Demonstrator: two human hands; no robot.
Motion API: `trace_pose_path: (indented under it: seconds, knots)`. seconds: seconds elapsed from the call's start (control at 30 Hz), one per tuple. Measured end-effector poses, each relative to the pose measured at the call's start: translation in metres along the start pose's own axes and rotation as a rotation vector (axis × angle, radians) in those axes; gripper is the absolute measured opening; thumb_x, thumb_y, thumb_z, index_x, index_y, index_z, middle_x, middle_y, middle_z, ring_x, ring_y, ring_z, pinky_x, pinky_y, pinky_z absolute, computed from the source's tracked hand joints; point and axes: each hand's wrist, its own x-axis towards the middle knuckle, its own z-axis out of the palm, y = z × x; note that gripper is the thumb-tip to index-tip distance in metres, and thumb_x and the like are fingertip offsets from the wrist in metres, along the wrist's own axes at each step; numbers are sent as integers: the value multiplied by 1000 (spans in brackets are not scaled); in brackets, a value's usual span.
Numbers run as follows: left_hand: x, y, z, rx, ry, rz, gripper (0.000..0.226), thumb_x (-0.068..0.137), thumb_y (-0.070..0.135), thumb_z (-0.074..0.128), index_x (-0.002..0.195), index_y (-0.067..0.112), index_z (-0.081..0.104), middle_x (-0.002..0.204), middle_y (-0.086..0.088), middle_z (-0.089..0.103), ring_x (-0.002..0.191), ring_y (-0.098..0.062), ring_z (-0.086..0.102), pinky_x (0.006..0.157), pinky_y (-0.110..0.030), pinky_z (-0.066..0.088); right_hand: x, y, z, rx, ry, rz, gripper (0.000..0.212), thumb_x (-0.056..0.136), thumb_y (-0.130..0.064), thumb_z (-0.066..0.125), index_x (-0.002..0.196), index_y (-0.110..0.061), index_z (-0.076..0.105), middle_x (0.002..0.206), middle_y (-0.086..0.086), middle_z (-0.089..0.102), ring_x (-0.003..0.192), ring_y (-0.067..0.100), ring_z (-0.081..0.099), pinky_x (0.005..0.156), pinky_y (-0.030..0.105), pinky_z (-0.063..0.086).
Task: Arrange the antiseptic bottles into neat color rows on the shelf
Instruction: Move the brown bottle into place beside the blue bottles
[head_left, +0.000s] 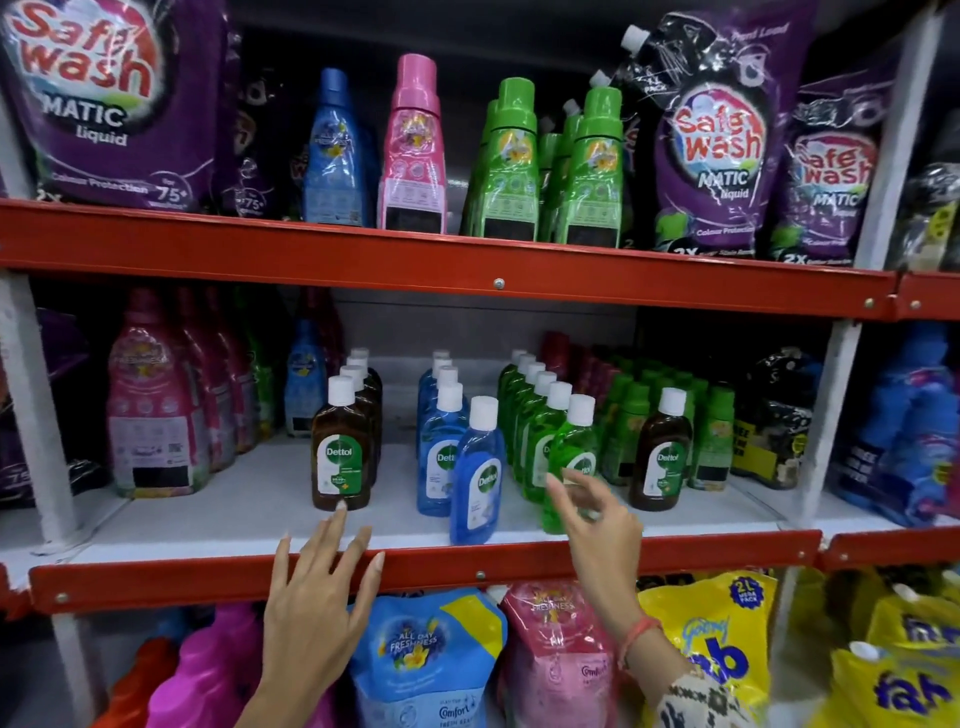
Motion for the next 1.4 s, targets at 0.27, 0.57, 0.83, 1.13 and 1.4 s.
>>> trace_pose_path:
  seconds: [0.27,0.57,0.83,1.13,1.4]
  knots:
    - [17,3,10,117,-46,87,67,95,57,18,145,16,38,153,-8,37,143,-18,30,117,-56,20,82,54,-41,-286,223,178,72,85,-32,72,138,5,41,136,26,53,126,40,49,103,49,45]
    - [18,-1,16,125,-24,127,62,92,52,32,143,18,42,150,-10,43,140,-22,38,116,-55,24,139,90,-50,-376,163,382,79,71,-48,81,116,11,53,108,30,65,100,42,63,71,41,47]
    - [18,-2,15,119,20,159,61,96,53,26,143,18,43,150,-12,42,140,-23,37,113,-56,28,125,77,-53,-335,243,359,69,69,-43,84,113,3,59,108,25,69,102,42,64,80,46,52]
    - [17,1,8,118,-29,149,68,95,58,21,145,15,40,153,-10,37,142,-21,32,116,-57,24,59,4,-64,-250,163,142,78,64,-58,80,119,-8,58,104,11,71,100,30,66,79,37,51]
    - [13,-39,-8,145,-73,60,73,94,61,19,146,13,37,152,-7,39,143,-16,27,116,-58,21,-13,-74,-11,-47,-216,-20,80,51,-61,84,117,-28,55,89,-12,66,83,4,65,70,21,50]
